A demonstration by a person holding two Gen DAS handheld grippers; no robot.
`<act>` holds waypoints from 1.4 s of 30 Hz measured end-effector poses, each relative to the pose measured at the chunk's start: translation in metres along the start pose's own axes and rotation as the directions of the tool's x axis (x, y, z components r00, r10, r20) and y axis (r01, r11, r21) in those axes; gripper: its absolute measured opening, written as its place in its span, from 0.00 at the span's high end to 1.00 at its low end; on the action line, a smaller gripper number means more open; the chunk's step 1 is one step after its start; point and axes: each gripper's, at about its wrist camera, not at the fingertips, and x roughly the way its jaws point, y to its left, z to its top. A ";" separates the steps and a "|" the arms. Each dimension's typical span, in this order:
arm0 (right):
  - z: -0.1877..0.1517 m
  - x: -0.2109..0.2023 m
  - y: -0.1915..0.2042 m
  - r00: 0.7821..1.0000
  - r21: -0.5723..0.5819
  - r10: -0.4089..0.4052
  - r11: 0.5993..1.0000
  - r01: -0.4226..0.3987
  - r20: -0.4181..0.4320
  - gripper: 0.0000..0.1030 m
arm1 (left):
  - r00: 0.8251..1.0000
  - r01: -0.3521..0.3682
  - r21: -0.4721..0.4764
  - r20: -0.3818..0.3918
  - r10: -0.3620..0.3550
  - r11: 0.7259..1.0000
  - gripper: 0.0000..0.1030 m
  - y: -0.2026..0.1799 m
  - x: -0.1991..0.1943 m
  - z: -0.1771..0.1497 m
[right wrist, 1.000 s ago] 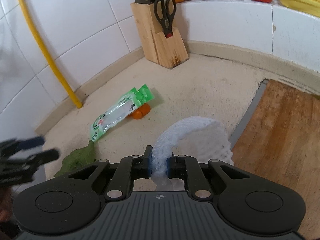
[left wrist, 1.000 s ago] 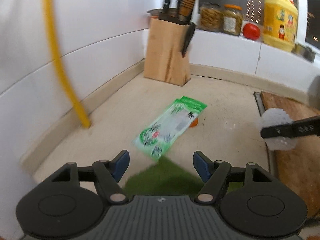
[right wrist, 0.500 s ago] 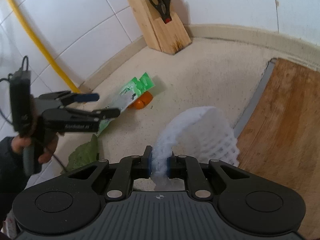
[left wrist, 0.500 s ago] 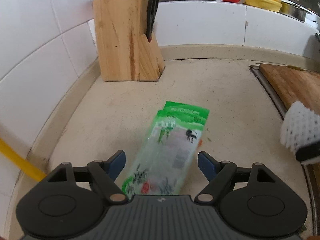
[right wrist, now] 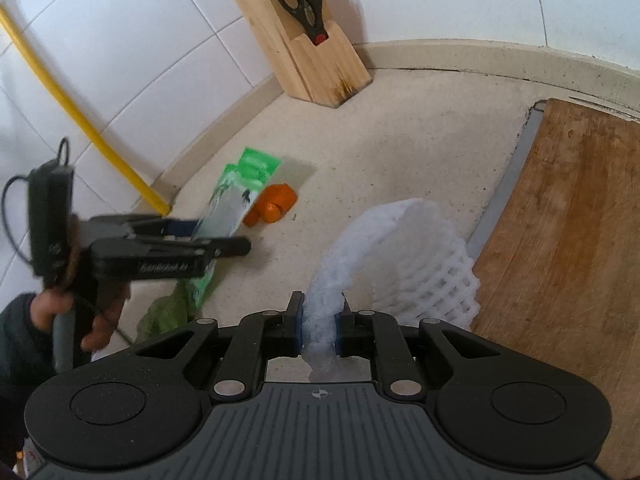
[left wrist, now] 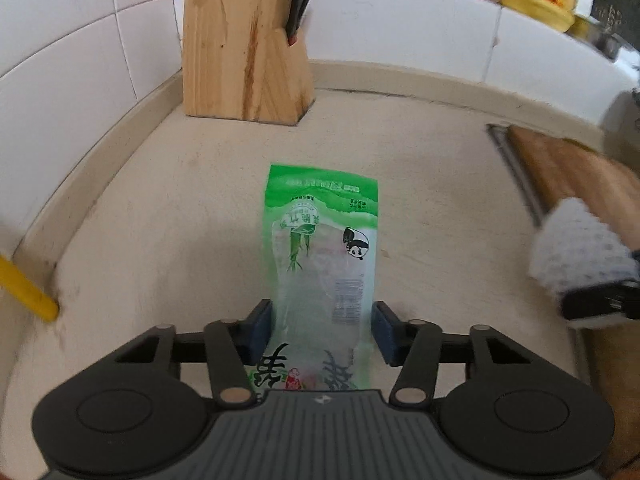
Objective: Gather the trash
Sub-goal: 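Lift the green packet and foam net off the counter with both tools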
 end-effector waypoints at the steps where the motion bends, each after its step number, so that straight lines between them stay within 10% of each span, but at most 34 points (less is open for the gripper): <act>1: -0.001 0.000 0.001 1.000 -0.003 0.003 1.000 -0.003 0.000 0.81 | 1.000 0.012 -0.006 0.008 -0.012 1.000 0.56 -0.004 -0.007 -0.003; 12: -0.001 0.026 0.016 0.999 -0.075 -0.004 0.997 0.000 -0.049 0.77 | 0.998 -0.022 -0.215 0.051 0.034 0.976 0.50 0.026 -0.047 -0.023; 17: 0.002 0.041 0.022 0.998 -0.133 -0.043 0.990 0.037 -0.040 0.69 | 0.991 -0.124 -0.129 0.041 0.130 0.984 0.39 0.011 -0.038 -0.024; 21: 0.004 0.041 0.029 0.997 -0.195 -0.076 0.978 0.071 -0.016 0.38 | 0.987 -0.162 -0.095 0.002 0.163 0.982 0.37 0.012 -0.024 -0.024; 29: 0.002 0.045 0.032 0.994 -0.237 -0.107 0.966 0.104 -0.001 0.31 | 0.980 -0.198 -0.072 -0.043 0.195 0.978 0.25 0.018 -0.008 -0.028; 31: 0.002 0.045 0.034 0.992 -0.250 -0.129 0.960 0.127 0.009 0.37 | 0.982 -0.186 -0.109 -0.039 0.183 0.976 0.27 0.022 -0.004 -0.028; 34: 0.004 0.044 0.032 0.992 -0.221 -0.128 0.968 0.122 -0.014 0.81 | 0.988 -0.152 -0.158 -0.037 0.148 0.976 0.44 0.023 -0.005 -0.027; 42: 0.004 0.020 0.023 0.997 -0.115 -0.077 0.990 0.079 0.017 0.84 | 0.991 -0.137 -0.202 -0.015 0.136 0.970 0.68 0.021 -0.025 -0.024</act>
